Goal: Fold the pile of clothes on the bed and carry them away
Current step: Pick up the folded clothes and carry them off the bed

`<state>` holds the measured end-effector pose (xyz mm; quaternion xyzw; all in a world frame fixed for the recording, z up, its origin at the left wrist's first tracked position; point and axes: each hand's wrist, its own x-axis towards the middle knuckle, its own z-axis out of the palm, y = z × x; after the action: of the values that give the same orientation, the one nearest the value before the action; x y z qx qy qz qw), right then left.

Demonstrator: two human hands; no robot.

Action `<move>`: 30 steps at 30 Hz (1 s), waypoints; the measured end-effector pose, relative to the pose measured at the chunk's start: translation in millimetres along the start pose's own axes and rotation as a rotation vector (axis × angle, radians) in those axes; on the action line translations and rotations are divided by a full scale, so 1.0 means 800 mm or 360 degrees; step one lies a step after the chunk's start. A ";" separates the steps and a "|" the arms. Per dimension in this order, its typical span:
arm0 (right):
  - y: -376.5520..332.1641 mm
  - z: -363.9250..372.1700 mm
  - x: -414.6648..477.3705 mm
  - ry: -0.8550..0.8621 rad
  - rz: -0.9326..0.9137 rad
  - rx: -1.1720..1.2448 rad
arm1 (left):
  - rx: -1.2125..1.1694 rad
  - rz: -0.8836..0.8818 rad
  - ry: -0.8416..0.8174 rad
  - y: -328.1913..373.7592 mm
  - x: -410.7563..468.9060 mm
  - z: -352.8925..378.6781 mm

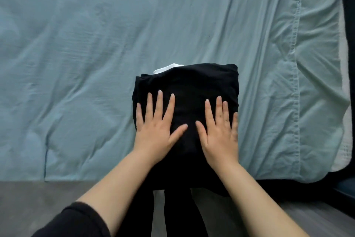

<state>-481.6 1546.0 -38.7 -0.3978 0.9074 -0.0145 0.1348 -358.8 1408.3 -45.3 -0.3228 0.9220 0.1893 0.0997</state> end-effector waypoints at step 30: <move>-0.208 -0.224 -0.156 -0.1302 0.0127 0.0756 | -0.2094 -0.1766 0.0374 -0.108 -0.386 -0.257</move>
<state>-327.3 1507.9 185.2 -0.2939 0.7659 -0.0585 0.5688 -78.4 1433.5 211.5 -0.7352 0.3391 0.5734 -0.1250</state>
